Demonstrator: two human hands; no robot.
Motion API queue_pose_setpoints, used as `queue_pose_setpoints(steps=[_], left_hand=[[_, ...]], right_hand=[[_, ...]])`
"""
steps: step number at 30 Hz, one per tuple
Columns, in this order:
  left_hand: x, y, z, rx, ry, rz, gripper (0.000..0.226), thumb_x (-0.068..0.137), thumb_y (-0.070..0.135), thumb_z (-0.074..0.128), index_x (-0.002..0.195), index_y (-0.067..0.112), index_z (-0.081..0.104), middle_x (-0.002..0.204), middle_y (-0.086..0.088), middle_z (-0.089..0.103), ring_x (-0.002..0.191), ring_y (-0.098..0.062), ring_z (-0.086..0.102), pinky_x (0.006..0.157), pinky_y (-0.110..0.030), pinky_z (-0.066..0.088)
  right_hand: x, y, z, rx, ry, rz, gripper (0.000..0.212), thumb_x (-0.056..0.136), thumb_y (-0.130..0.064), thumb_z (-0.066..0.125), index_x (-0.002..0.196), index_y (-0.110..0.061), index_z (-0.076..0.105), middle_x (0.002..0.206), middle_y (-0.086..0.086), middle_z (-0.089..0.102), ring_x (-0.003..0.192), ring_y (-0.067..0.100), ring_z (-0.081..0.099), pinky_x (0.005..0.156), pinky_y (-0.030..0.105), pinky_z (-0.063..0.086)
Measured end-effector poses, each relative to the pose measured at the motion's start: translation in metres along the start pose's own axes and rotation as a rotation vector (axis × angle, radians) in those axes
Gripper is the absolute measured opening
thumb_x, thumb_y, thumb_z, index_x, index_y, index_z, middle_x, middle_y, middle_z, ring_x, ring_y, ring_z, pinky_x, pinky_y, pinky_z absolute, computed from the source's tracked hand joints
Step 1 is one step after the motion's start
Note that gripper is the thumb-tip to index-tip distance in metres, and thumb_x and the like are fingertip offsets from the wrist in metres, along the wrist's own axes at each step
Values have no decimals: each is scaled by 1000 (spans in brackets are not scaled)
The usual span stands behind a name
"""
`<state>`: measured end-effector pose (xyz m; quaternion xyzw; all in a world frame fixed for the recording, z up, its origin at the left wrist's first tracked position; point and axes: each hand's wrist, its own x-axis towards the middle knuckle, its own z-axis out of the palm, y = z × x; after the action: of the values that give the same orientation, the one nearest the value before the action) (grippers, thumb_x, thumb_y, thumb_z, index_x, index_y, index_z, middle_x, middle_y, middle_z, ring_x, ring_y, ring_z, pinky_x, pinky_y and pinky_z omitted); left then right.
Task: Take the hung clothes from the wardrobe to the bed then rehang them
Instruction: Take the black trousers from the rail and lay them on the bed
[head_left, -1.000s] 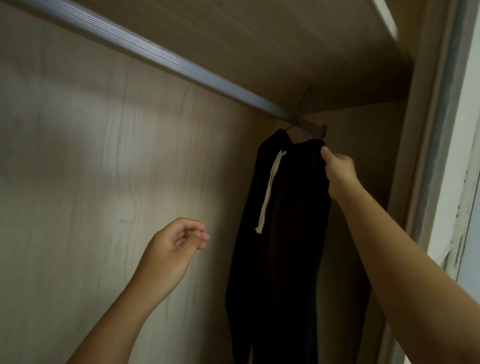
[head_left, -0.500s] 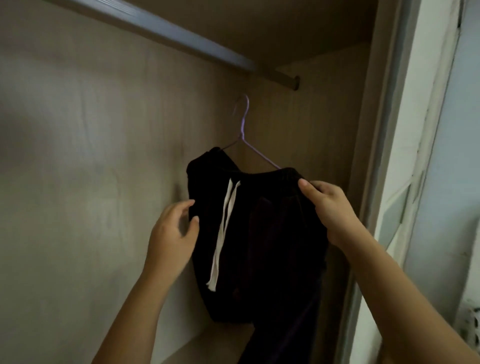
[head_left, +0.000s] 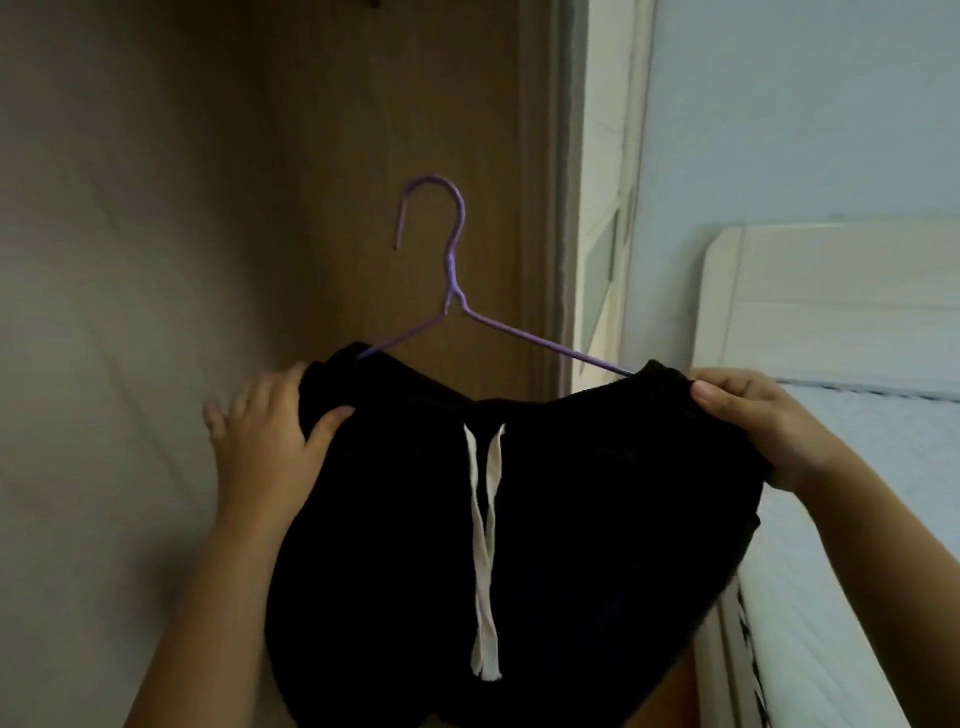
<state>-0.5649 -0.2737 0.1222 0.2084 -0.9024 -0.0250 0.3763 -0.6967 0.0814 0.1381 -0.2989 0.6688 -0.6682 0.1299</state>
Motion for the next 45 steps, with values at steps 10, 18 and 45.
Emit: queue_pose_setpoints(steps=[10,18,45], left_hand=[[-78,108,99,-440,-207,404,37,84,38,44,74,5,58,67,-9,60,62,-30,57,53,-34,42],[-134,212,107,-624,-366,643,37,80,38,49,70,4,60,61,-10,60,56,-29,56,51,-30,38],[-474,266,-176,-618,-579,212,18,77,28,69,75,12,61,64,-1,57,64,-21,53,50,-22,34]], right_hand=[[-162,78,-88,-545,510,340,24,88,-19,58,69,-32,65,62,-1,63,60,10,57,56,16,44],[-321,110,-89,-703,819,610,23,87,-16,59,69,-32,57,65,-7,64,67,1,56,66,13,41],[-704,44,-71,-497,865,560,18,85,-17,62,72,-30,59,72,-5,61,57,-13,55,56,1,42]])
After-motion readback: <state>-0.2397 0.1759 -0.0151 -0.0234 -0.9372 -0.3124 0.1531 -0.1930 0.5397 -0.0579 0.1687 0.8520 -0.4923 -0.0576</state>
